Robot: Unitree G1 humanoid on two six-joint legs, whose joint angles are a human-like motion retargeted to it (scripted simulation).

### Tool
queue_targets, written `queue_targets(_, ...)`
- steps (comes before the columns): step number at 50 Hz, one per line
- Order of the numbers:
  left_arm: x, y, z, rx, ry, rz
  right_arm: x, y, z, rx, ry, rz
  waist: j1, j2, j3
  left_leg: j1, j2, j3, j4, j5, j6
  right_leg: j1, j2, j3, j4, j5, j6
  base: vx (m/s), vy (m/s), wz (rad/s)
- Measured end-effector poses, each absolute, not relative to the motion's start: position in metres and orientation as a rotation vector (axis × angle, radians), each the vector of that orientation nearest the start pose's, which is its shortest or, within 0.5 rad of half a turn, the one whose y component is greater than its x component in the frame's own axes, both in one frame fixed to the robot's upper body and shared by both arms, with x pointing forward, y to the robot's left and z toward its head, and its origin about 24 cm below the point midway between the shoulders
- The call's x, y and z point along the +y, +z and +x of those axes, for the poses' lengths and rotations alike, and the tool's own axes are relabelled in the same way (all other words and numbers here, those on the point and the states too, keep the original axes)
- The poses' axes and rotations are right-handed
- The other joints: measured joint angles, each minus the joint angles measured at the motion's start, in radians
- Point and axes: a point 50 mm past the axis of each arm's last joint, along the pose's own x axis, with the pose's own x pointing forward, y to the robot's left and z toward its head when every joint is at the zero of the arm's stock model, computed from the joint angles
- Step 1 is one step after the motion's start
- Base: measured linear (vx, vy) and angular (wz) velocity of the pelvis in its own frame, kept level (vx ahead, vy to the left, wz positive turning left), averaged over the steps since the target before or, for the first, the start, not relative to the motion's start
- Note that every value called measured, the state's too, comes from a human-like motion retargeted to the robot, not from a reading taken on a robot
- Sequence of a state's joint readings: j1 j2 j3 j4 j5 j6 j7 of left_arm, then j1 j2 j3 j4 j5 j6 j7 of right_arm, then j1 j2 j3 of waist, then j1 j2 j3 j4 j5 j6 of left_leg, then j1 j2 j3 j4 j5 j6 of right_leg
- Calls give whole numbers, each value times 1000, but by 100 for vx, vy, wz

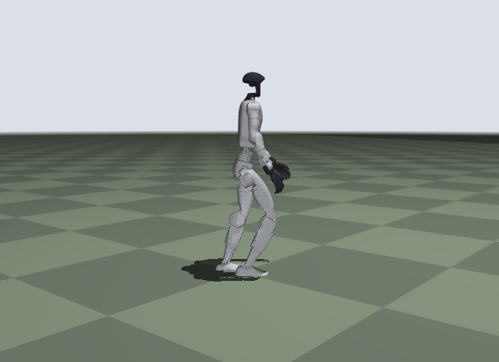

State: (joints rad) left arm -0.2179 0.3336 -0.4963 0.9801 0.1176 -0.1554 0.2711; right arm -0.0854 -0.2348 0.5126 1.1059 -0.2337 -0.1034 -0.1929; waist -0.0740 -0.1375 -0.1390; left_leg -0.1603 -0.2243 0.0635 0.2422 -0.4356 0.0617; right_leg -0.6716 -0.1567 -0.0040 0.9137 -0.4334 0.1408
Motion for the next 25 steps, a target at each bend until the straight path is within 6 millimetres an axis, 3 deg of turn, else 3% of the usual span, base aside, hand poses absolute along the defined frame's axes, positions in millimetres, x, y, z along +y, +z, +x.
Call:
queue_targets(5, 199, -85, 236, 483, -127, 740, -184, -148, 141, 866, 313, -772, 14, 38, -11, 46, 48, -6, -13, -16, -17, 20, 89, 16, -373, 90, 28, 7, -2, 0)
queue_targets(10, 197, -88, 231, 477, -142, 740, -183, -151, 134, 875, 321, -779, 29, 41, -22, 43, 63, -25, 144, -88, -29, 40, 124, 37, -407, 115, 29, 4, -3, 1)
queue_targets(15, 198, -112, 194, 597, -172, 738, -180, -150, 136, 848, 308, -788, 60, 60, -20, -13, 110, -24, 479, -124, -68, 72, 175, 36, -278, 92, -2, 2, -4, -7)
queue_targets(20, 204, -135, 155, 768, -221, 759, -178, -138, 164, 750, 277, -811, 100, 110, -7, -162, 225, -5, 889, -66, -108, 130, 252, 14, -248, 35, -62, 1, -1, 0)
queue_targets(25, 210, -151, 120, 927, -277, 771, -176, -118, 203, 625, 231, -829, 141, 88, -8, -328, 285, 36, 1044, -75, -61, 184, 259, 36, -289, 0, -82, 0, 0, 0)
